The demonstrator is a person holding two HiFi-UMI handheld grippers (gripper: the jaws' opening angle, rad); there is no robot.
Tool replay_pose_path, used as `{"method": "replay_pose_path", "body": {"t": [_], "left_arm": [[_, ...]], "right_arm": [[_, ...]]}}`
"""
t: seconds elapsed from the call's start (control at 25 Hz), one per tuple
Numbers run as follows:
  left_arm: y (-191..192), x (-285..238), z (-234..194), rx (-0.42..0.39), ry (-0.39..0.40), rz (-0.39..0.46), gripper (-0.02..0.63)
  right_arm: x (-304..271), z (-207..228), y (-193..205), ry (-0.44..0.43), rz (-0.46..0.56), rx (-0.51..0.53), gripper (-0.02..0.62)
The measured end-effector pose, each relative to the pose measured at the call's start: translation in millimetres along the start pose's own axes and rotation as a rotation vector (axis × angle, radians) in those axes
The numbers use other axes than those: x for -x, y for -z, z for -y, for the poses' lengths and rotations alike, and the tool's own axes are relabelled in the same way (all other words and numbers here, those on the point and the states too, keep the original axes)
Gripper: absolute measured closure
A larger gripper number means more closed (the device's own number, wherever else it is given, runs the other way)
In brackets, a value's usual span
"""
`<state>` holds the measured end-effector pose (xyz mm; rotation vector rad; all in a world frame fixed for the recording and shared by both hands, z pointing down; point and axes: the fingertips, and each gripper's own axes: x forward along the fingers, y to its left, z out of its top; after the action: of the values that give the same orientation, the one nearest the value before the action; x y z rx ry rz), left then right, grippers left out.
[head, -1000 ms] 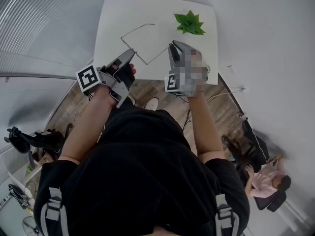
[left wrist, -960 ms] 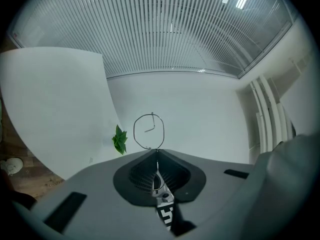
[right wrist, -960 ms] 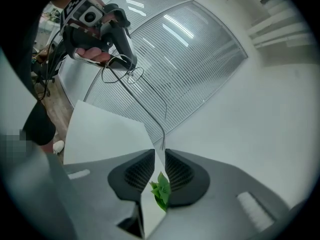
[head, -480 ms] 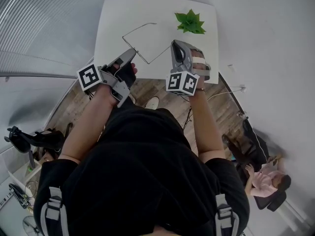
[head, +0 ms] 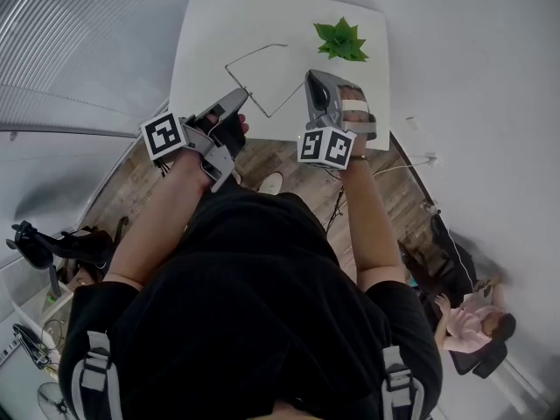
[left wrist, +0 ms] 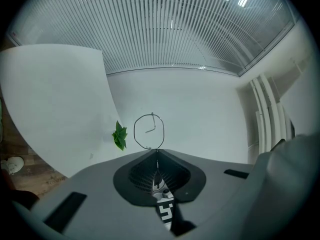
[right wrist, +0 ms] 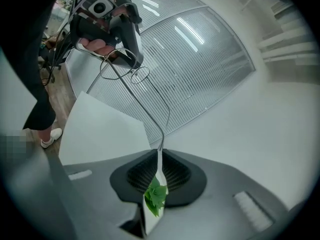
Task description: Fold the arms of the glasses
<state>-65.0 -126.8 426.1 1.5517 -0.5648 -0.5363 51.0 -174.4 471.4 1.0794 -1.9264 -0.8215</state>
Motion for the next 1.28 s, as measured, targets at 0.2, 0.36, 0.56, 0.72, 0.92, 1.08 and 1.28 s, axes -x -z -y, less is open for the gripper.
{"method": "replay_pose_path", "body": {"t": [0.2, 0.36, 0.56, 0.72, 0.92, 1.08, 1.28], "left_arm": [[3.8, -1.4, -0.8, 0.001, 0.003, -0.01, 0.592], [8.2, -2.3, -0.9, 0.003, 0.003, -0.022, 0.592], [12.3, -3.5, -0.9, 0.008, 0.002, -0.037, 0.592], [14.9, -3.8, -1.3, 0.007, -0.003, -0.046, 0.592], [16.4, -3.5, -0.3, 0.004, -0.002, -0.053, 0.592], [17.3, -3.8, -0.5, 0.003, -0.003, -0.059, 0.592], [20.2, -4.6, 0.2, 0.002, -0.001, -0.071, 0.592]], "right_arm": [[-0.6, -0.4, -2.8, -0.002, 0.011, 0.014, 0.557], [-2.4, -2.7, -2.9, -0.008, 0.018, 0.023, 0.557], [-3.9, -3.7, -4.8, -0.017, 0.028, 0.04, 0.557], [-4.7, -4.2, -7.9, -0.024, 0.041, 0.054, 0.557], [-5.4, -4.7, -13.6, -0.03, 0.055, 0.071, 0.557], [-6.8, -5.6, -17.1, -0.036, 0.063, 0.081, 0.557], [-7.2, -6.5, -21.3, -0.041, 0.076, 0.091, 0.557]]}}
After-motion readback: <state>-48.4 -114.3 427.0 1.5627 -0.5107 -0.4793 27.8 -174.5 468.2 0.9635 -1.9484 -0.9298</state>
